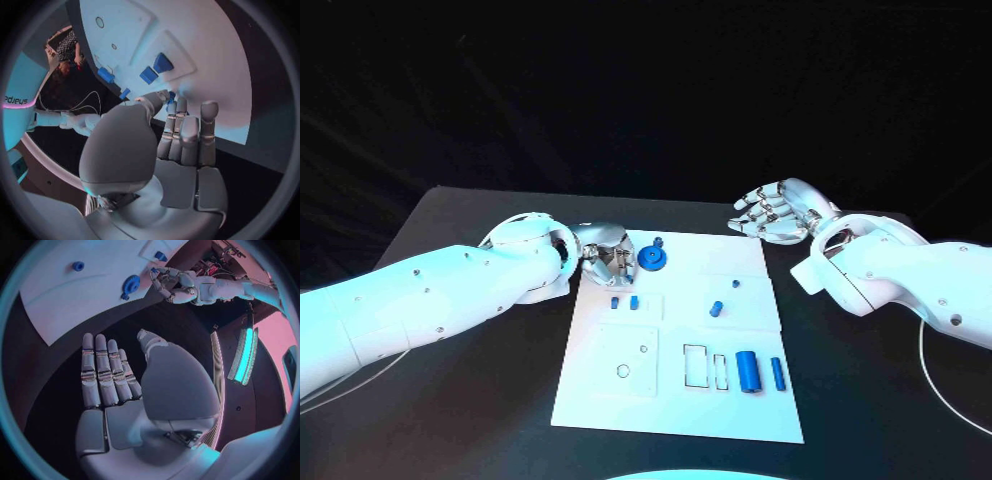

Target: Assemble the parts on the task board

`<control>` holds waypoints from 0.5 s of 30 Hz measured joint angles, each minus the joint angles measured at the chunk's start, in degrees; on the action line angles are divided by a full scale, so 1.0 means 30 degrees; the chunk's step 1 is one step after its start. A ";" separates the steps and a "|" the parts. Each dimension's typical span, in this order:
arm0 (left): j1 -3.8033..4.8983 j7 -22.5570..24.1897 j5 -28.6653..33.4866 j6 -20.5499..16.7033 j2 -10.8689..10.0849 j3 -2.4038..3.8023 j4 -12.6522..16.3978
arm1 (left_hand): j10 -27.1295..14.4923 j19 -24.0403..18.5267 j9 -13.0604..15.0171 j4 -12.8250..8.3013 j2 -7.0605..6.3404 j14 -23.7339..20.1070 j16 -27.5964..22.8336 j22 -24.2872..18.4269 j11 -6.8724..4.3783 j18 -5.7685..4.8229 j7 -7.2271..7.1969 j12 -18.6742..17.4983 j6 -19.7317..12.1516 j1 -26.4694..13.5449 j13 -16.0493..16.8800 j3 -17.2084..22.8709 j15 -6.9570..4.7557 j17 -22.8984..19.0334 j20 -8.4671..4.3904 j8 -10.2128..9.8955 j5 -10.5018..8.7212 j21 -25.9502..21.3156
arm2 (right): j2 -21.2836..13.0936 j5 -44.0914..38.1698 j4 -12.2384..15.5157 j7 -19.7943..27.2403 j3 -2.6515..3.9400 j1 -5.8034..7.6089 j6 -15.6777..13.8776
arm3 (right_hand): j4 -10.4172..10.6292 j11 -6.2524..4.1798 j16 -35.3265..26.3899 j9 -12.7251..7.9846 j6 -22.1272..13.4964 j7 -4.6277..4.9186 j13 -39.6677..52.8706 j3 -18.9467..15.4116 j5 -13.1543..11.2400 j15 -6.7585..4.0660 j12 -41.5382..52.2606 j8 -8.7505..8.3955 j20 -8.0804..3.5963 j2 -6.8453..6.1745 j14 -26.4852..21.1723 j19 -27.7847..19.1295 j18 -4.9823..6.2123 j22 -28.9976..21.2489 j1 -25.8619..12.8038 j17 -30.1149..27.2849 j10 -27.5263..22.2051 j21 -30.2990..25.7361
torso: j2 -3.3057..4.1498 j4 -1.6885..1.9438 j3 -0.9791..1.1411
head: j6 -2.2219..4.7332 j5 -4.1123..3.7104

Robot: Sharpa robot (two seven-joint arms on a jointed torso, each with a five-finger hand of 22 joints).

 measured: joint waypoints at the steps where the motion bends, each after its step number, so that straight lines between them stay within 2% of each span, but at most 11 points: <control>1: 0.0004 -0.0008 -0.0006 0.0006 0.0023 -0.0013 -0.0030 | 0.0000 0.0000 0.0000 0.0000 0.0000 0.0000 0.0000 0.0000 0.0000 0.0001 0.0000 0.0000 0.0000 0.0000 0.0000 0.0000 0.0000 0.0001 0.0000 0.0000 0.0000 0.0000 | -0.0001 0.0000 0.0003 0.0000 0.0000 0.0000 0.0000 | 0.0000 0.0000 0.0000 0.0000 0.0000 0.0000 0.0000 0.0000 0.0000 0.0001 0.0000 0.0000 0.0000 0.0000 0.0000 0.0000 0.0000 0.0000 0.0000 0.0000 0.0000 0.0000 | 0.0000 0.0000 -0.0004 | -0.0011 0.0000; 7: 0.0017 0.0003 -0.0112 -0.0003 0.0158 -0.0141 -0.0139 | -0.0001 0.0000 0.0033 0.0000 0.0000 0.0000 -0.0001 -0.0002 0.0001 0.0000 0.0001 -0.0071 -0.0001 0.0000 0.0001 0.0000 0.0000 -0.0013 0.0000 0.0000 -0.0003 0.0000 | -0.0004 0.0000 0.0010 -0.0001 0.0000 0.0000 0.0000 | 0.0000 0.0000 0.0000 0.0000 0.0000 0.0000 0.0001 0.0000 0.0000 0.0000 0.0000 0.0000 0.0000 0.0000 0.0000 0.0000 -0.0002 0.0000 0.0000 0.0001 0.0000 0.0000 | 0.0000 -0.0013 -0.0009 | -0.0049 0.0007; 15: 0.0025 0.0147 -0.0349 -0.0050 0.0222 -0.0205 -0.0190 | 0.0237 0.0000 0.0028 -0.0057 -0.0001 0.0070 -0.0003 0.0010 -0.0102 0.0000 -0.0158 -0.0173 0.0247 -0.0001 0.0001 0.0057 -0.0070 -0.0067 0.0000 -0.0075 -0.0005 -0.0001 | -0.0006 -0.0001 -0.0004 -0.0002 0.0000 0.0000 0.0001 | 0.0000 0.0000 0.0000 0.0002 0.0000 -0.0001 0.0001 0.0000 0.0000 0.0001 0.0000 0.0000 0.0000 0.0000 0.0000 0.0000 0.0000 0.0001 0.0000 0.0002 0.0000 0.0000 | -0.0007 -0.0015 -0.0013 | -0.0082 0.0007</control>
